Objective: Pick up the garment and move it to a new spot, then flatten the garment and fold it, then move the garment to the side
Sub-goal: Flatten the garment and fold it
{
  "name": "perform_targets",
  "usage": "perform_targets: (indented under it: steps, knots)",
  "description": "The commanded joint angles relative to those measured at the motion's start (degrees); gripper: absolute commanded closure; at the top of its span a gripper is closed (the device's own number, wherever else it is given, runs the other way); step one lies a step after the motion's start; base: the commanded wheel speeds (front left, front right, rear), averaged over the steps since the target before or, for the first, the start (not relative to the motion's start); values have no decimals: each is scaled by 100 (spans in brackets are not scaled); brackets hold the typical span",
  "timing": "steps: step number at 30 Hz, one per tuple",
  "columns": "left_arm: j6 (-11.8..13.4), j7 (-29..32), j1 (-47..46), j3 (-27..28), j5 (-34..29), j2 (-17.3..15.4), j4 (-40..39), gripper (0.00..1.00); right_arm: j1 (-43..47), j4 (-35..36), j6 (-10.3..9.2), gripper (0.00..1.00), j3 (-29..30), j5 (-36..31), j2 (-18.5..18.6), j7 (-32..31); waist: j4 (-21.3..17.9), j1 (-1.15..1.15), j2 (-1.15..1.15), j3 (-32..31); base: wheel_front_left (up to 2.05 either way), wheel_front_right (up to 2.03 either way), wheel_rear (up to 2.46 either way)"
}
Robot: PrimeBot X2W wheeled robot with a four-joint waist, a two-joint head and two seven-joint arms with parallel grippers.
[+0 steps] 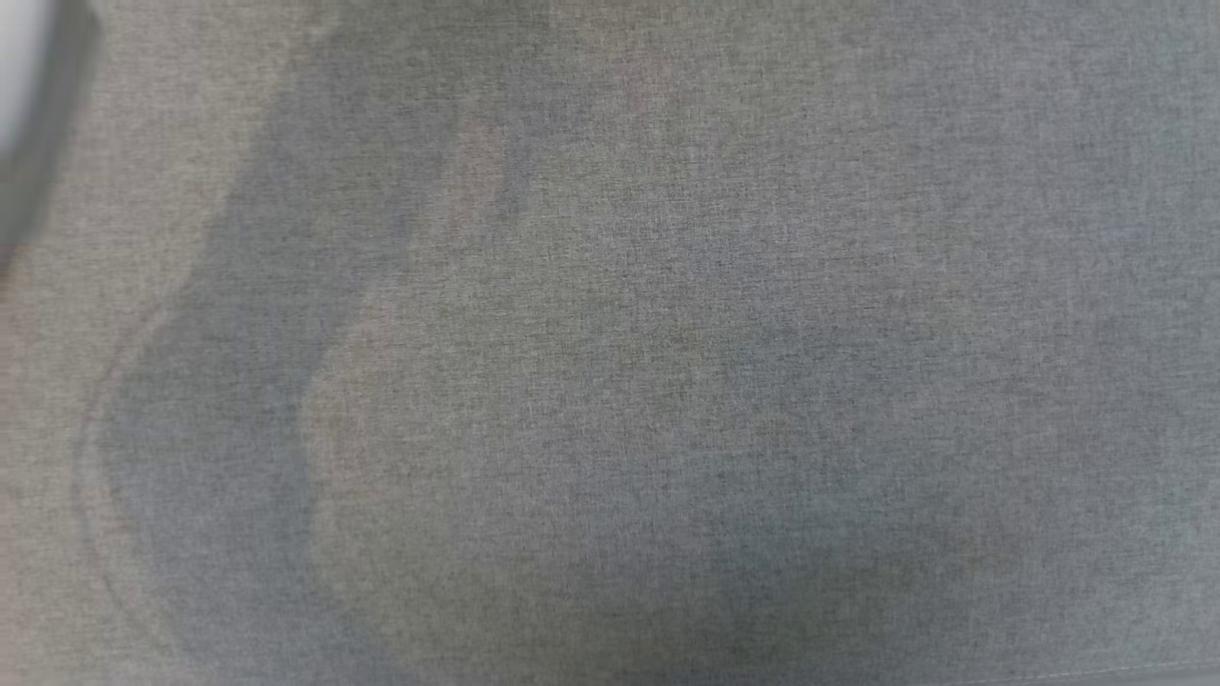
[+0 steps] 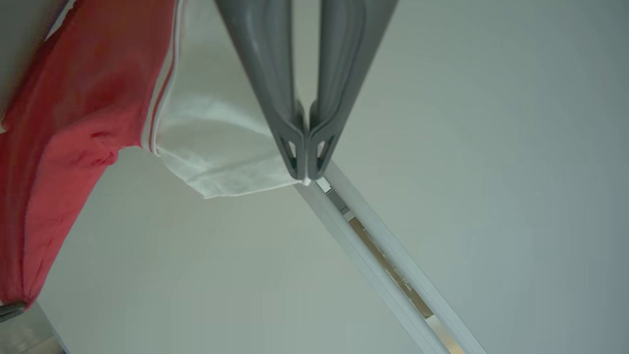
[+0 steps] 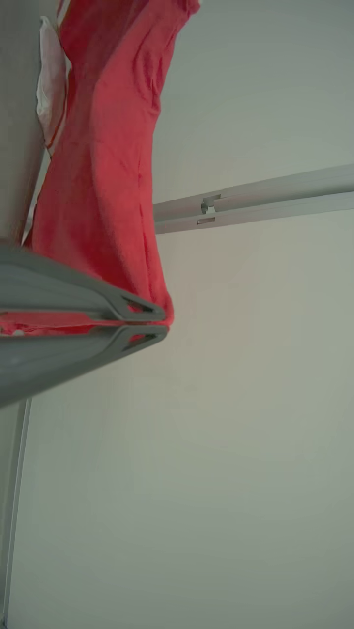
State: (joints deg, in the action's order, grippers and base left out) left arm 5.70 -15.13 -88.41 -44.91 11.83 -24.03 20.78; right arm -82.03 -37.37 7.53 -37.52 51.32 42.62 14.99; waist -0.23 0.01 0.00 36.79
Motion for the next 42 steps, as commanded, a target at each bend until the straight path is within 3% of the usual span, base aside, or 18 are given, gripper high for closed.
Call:
perform_targets:
  steps: [1,7,12,16,22,29,34,42]
  knots:
    - [69,-1,342,65,37,-90,-215,100,253,106,-8,100,112,5,29,23,41,-1,0,-157,0,0,0]
    - [197,-2,2482,425,329,-569,-1333,100,1947,802,-9,100,827,-88,66,24,41,-1,0,-860,0,0,0]
    - [95,-2,4561,783,883,-931,-1963,100,3667,1231,-9,100,1267,-72,14,25,-43,-1,0,-1574,0,0,0]
    - [81,-1,5930,921,921,-1094,-2403,100,4747,1438,-9,100,1712,-60,-186,26,-122,-1,0,-2043,0,0,0]
    - [253,-1,7611,1317,1040,-816,-2909,100,6006,1764,-9,100,2477,-206,-625,26,-221,-1,0,-2472,0,0,0]
    - [48,-2,8815,1737,823,-317,-3086,100,7079,2094,-9,100,3022,-594,-932,26,-242,-1,0,-2687,0,0,0]
    - [-236,-2,9208,1615,478,-221,-2905,100,7657,2280,-9,100,3217,-737,-1044,26,-179,-1,0,-2753,0,0,0]
    - [-415,-3,9087,1667,218,-39,-2577,100,7896,2220,-9,100,3198,-849,-1163,25,-127,-1,0,-2767,0,0,0]
